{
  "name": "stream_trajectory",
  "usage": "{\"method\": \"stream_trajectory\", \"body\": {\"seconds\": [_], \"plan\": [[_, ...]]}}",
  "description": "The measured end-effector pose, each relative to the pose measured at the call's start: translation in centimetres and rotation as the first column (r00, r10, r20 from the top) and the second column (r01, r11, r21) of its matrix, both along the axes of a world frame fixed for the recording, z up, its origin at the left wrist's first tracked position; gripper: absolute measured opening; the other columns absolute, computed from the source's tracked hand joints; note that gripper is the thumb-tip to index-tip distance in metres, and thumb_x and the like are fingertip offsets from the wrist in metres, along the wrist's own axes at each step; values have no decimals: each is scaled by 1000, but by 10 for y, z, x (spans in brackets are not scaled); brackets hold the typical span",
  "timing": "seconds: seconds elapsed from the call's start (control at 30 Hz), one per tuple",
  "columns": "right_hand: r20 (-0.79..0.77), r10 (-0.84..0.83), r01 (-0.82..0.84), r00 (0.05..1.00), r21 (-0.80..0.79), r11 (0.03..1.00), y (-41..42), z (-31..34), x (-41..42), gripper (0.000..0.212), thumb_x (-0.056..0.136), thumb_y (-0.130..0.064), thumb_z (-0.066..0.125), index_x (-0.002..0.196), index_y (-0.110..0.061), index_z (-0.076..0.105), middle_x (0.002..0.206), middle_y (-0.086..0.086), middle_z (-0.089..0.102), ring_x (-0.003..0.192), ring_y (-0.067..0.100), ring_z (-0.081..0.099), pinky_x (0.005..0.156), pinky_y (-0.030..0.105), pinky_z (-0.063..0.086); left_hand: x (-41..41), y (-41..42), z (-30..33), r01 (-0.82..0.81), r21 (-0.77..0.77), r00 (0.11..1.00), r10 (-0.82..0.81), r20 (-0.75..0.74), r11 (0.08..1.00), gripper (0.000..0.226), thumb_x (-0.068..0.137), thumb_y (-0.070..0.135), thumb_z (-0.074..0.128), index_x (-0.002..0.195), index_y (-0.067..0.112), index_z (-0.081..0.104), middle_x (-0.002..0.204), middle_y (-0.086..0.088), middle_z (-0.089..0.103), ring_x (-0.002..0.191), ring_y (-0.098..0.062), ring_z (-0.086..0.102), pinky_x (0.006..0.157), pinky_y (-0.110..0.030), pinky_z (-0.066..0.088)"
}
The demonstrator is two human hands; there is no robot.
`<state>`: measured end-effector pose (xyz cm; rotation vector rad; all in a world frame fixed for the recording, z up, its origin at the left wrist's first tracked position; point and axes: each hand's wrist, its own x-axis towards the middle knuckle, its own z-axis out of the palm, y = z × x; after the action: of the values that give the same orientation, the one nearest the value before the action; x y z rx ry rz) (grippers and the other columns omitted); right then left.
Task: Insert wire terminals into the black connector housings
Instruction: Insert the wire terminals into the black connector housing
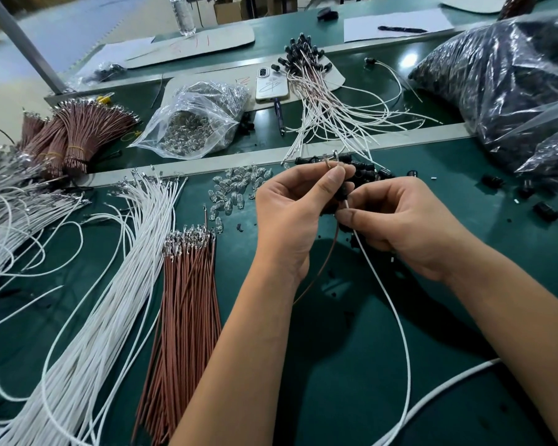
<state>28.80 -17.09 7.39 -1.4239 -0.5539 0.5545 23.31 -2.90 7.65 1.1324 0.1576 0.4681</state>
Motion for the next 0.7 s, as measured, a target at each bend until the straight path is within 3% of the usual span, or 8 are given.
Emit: {"method": "stream_trajectory", "body": {"seconds": [0.07,0.5,0.7], "plan": [[25,1,0,1000,-24,1000,-1,-1,2,10,75,-20,88,74,-21,78,60,-1,54,46,9,32,39,20,25,0,0,0,3,7,1000,-3,-1,1000,10,89,-3,70,96,-9,72,91,-16,76,75,-21,67,70,-32,56],[149,1,13,989,-94,995,-7,-4,8,14,75,-32,84,77,-20,77,55,-4,53,45,8,37,41,17,30,-1,1,3,-9,40,1000,9,-2,999,14,86,-5,72,98,-12,70,91,-15,76,75,-21,71,75,-33,59],[205,1,27,979,-133,991,-8,-6,11,13,85,-16,83,74,-19,77,54,-12,57,44,-2,43,45,8,33,-2,2,4,5,28,1000,-5,2,1000,10,84,-2,73,93,-5,73,93,-16,77,80,-24,73,78,-36,60]]}}
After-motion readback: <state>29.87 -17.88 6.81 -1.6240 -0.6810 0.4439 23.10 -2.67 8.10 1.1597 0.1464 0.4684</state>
